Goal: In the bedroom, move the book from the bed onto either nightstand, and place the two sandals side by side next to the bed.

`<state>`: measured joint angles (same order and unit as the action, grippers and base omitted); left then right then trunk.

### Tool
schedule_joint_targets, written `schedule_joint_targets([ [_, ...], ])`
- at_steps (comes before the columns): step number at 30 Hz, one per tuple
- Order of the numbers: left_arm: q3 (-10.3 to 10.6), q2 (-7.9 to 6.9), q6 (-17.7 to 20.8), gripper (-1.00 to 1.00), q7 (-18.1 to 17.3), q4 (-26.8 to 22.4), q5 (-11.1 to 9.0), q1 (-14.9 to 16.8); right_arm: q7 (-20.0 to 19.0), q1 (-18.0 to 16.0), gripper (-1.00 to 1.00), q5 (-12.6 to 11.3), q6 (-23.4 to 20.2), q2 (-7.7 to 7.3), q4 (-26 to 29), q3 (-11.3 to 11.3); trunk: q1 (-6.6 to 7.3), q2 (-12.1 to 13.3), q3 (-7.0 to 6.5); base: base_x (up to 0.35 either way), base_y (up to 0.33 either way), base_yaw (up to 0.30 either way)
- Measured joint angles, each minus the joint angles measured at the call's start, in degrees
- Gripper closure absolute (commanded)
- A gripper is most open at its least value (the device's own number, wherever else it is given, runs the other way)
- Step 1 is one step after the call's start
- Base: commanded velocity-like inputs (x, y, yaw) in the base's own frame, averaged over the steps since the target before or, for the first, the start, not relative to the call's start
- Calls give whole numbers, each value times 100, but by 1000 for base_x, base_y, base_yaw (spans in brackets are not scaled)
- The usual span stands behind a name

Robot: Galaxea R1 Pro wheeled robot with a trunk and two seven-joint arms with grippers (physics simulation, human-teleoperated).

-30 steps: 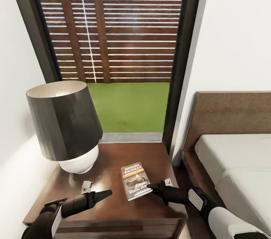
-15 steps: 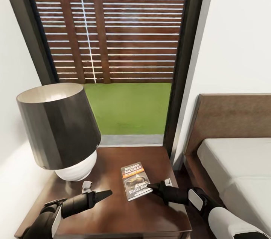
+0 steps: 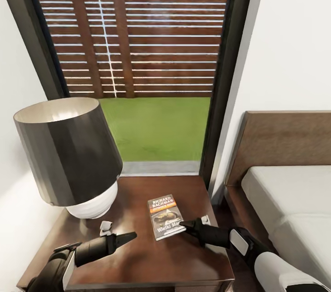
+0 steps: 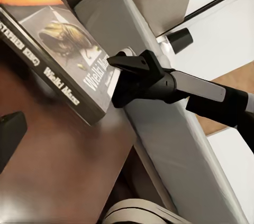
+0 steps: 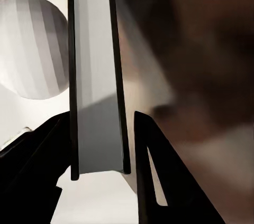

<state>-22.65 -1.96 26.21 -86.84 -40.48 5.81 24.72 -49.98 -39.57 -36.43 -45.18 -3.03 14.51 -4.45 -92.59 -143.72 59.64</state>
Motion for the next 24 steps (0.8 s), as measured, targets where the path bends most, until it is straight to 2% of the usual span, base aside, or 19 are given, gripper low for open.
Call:
schedule_joint_targets([
  [24,-9,-3,-1,-100,-6,2,-3,2,-12,0,100,1,58,3,-50,-16,2,2,-21,0,0,0],
])
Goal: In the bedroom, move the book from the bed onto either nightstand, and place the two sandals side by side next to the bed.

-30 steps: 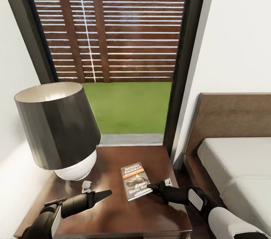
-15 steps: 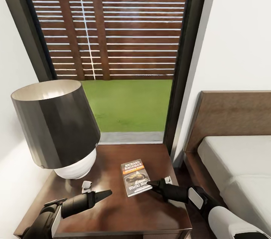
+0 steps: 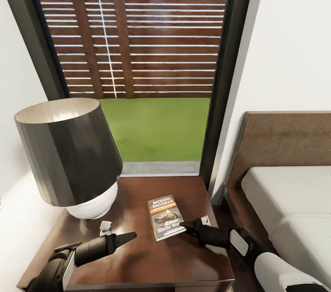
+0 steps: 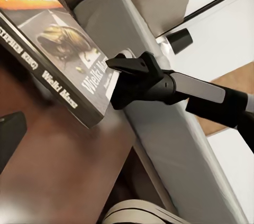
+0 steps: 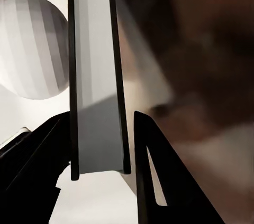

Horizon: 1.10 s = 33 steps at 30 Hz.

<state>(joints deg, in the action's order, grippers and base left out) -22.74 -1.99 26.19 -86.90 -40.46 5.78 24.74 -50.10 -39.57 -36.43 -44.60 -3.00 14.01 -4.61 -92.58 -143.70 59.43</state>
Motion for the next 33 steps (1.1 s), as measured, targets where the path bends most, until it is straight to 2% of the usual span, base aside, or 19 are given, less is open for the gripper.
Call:
schedule_joint_targets([
  [4,6,2,1,-100,-1,-1,3,0,91,5,100,131,10,-2,-38,-70,9,6,-88,0,0,0],
  [29,8,8,1,-100,2,6,4,0,107,5,100,195,71,-2,62,-97,9,7,-88,0,0,0],
  [33,8,8,1,-100,1,5,4,0,275,5,100,208,79,-2,63,-104,9,7,-88,0,0,0],
])
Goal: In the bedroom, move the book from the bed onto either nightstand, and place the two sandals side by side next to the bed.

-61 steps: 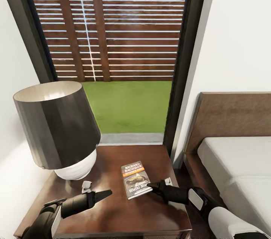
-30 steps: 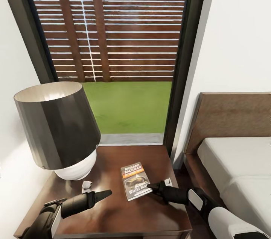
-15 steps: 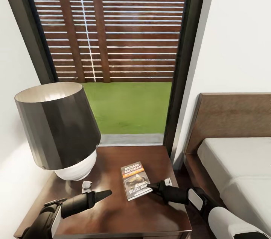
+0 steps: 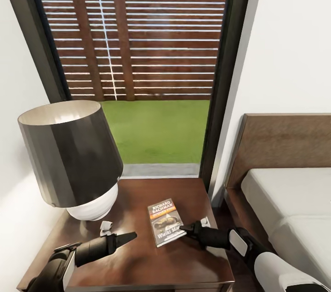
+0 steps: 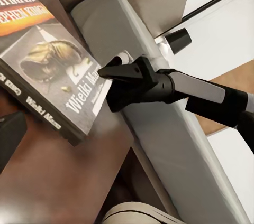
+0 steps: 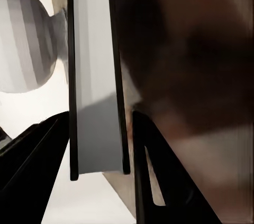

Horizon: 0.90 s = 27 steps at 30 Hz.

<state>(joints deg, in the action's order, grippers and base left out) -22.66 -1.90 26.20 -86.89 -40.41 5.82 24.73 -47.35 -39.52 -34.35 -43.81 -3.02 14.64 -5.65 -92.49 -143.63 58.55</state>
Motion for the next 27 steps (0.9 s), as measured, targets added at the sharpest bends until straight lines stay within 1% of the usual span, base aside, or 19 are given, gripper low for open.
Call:
schedule_joint_targets([
  [1,0,0,0,-100,-1,2,0,0,90,-1,100,-107,-59,1,7,23,0,0,0,0,0,0],
  [3,0,0,-1,-100,0,3,0,0,192,-1,100,-244,-138,4,17,39,1,0,-1,0,0,0],
  [5,0,0,-1,-100,-1,4,0,0,200,-2,100,-219,-120,3,39,43,1,-1,-1,0,0,0],
  [6,0,0,-1,-100,-1,4,0,0,237,-2,100,-222,-119,3,71,50,1,-1,-1,0,0,0],
  [7,0,0,-1,-100,-1,4,0,0,365,-2,100,-235,-121,3,182,67,1,-1,-1,0,0,0],
  [9,0,0,0,-100,0,4,0,0,388,-2,100,-228,-121,3,213,62,1,-1,-1,0,0,0],
  [23,0,0,0,-100,1,4,0,0,411,-2,100,-222,-114,3,242,57,1,-1,-1,0,0,0],
  [27,6,0,-1,-100,6,4,0,0,596,-2,100,-265,-125,4,244,69,11,4,-89,0,0,0],
])
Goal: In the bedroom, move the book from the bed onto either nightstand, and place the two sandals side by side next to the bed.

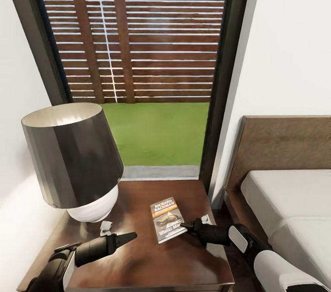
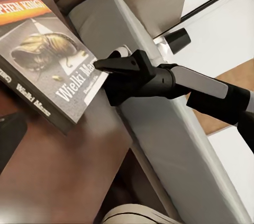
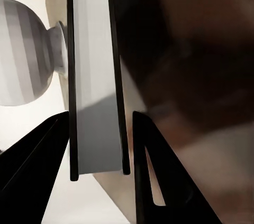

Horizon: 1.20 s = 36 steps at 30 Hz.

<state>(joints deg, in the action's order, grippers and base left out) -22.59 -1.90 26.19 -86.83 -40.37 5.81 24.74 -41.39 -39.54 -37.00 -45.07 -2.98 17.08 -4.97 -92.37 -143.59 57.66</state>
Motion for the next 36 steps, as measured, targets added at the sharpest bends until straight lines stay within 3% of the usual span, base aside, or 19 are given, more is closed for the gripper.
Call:
schedule_joint_targets([
  [18,2,0,0,-100,0,6,0,0,-14,0,100,30,23,1,4,-8,0,0,-1,0,0,0],
  [23,5,0,0,-100,-2,5,0,0,198,0,100,3,21,1,7,-1,13,7,-111,0,0,0],
  [36,3,0,0,-100,0,9,0,0,197,0,100,1,18,0,4,6,13,7,-112,0,0,0],
])
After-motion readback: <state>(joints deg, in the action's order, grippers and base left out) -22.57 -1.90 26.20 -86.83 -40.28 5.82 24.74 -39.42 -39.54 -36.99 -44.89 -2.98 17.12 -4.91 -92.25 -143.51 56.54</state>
